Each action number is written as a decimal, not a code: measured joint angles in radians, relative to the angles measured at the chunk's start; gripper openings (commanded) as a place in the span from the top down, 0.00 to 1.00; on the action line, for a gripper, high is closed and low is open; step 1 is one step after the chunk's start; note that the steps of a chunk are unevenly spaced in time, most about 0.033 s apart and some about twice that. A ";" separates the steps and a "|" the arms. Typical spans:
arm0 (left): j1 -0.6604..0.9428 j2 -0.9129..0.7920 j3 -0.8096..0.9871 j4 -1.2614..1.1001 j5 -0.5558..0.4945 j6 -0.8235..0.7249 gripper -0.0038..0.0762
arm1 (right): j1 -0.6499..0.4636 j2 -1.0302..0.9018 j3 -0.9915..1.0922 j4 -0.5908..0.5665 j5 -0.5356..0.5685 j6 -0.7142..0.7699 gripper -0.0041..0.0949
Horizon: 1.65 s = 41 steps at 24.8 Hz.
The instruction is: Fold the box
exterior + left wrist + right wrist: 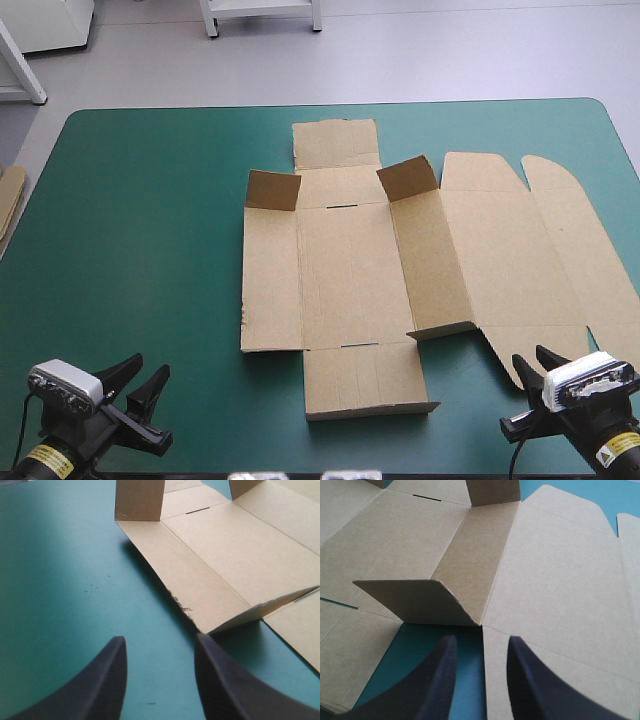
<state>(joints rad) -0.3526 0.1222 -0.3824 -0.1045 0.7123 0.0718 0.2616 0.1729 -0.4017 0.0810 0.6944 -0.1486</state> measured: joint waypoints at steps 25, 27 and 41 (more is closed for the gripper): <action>0.000 0.202 -0.036 -0.013 -0.072 -0.254 0.46 | 0.000 0.063 -0.096 -0.156 0.027 0.110 0.45; 0.000 0.280 -0.057 -0.038 -0.107 -0.263 0.46 | 0.000 0.101 -0.110 -0.176 0.041 0.123 0.45; 0.000 0.890 -0.253 -0.132 -0.195 -0.267 0.46 | 0.000 0.290 -0.180 -0.187 0.022 0.149 0.45</action>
<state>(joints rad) -0.3526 1.0123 -0.6350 -0.2360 0.5168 -0.1951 0.2616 0.4627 -0.5822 -0.1062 0.7167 0.0000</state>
